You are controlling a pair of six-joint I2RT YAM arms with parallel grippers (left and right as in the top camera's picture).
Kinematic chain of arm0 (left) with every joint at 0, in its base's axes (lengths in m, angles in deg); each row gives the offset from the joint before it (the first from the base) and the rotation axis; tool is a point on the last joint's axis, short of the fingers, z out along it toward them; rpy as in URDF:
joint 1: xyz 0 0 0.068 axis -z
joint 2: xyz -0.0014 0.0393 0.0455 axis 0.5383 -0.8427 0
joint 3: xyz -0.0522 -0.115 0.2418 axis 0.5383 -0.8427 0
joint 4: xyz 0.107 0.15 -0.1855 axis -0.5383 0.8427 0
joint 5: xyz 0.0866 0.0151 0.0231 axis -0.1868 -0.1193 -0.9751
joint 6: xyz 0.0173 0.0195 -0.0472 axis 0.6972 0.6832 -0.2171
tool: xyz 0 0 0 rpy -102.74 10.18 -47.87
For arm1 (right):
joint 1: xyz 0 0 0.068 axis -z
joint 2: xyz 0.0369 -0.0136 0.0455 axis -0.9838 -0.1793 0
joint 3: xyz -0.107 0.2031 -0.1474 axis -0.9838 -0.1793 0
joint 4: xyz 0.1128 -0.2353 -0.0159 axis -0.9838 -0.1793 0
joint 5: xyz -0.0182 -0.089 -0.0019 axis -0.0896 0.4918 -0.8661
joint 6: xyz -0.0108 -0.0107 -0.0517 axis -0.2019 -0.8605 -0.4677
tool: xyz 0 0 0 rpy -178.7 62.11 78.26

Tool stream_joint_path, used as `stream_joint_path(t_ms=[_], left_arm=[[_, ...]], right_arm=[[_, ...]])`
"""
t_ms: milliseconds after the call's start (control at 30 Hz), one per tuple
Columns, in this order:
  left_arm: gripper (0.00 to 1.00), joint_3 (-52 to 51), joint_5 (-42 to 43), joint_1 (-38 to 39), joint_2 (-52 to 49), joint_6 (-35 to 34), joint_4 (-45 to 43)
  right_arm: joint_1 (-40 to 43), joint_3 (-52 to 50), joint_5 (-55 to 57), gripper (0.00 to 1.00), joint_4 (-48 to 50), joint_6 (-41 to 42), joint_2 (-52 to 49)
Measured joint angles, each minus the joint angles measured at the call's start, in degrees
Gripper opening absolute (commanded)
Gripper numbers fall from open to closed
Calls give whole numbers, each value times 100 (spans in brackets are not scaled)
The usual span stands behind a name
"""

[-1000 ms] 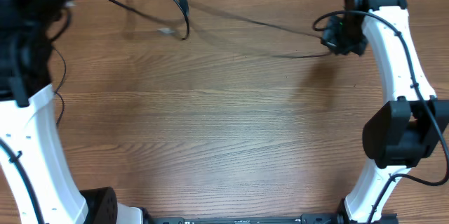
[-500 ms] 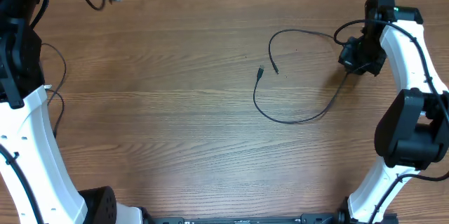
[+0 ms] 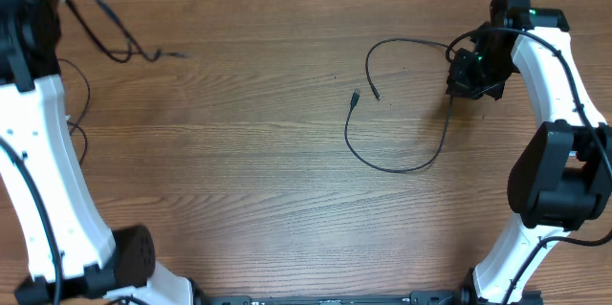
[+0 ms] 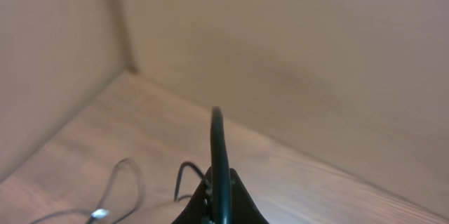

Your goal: Untangle cables

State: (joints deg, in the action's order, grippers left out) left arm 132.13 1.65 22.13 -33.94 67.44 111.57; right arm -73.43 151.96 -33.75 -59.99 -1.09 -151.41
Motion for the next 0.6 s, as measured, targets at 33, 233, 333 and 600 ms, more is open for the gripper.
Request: stream_joint_path(t_ms=[33,233,333,600], left_arm=[[4,-2,-175,-208,-212,-2,22],[18,-7,-437,-1060,-791,-149,170],[82,-7,-476,-1346,-1027,-341,144],[100,-11,247,-1700,-1585,-732,229]], right_arm=[[-2,0,-68,4,4,-44,0],[0,0,-476,4,37,-190,0],[0,0,-629,4,103,-214,0],[-2,201,-1353,4,76,-424,0]])
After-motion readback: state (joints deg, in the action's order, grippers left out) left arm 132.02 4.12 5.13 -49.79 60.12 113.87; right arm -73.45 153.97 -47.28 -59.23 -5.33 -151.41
